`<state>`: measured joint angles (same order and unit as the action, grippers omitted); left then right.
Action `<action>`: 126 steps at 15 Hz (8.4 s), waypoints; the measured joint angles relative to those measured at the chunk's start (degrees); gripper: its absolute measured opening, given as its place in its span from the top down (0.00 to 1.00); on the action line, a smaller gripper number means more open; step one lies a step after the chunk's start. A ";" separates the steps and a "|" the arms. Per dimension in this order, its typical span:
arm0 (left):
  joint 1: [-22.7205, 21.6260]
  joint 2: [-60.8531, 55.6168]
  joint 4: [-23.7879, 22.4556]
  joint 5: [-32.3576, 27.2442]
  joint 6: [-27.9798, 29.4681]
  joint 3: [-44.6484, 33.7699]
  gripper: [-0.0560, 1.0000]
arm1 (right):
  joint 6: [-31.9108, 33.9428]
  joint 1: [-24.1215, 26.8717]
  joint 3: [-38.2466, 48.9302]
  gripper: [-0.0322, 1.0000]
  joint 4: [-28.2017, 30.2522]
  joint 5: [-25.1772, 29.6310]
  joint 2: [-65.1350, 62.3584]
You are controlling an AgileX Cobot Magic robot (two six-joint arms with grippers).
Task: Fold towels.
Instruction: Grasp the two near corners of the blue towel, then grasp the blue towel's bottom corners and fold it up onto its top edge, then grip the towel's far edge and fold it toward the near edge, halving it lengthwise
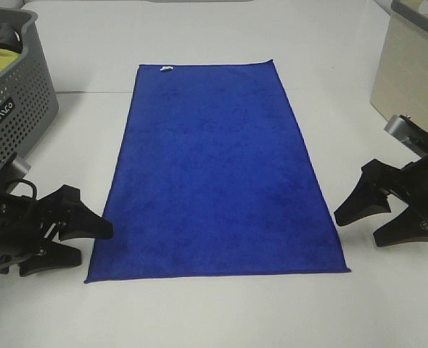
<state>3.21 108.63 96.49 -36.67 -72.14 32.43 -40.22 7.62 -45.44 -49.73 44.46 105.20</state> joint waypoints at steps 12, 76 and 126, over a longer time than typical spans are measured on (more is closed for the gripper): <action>4.81 7.68 -3.04 -5.21 0.92 9.17 0.32 | -9.97 -5.79 -2.52 0.39 -12.66 2.69 11.06; 7.96 33.92 -36.50 28.82 25.44 76.72 0.85 | 18.74 -10.60 -90.01 0.83 13.24 -5.21 48.87; 8.54 12.95 -70.53 -22.63 71.79 46.93 0.93 | 28.13 -11.17 -30.77 0.95 20.97 21.31 14.61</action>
<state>11.75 121.58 25.95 -59.30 -0.34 79.35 -12.09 -3.55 -76.20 -28.76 65.78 119.81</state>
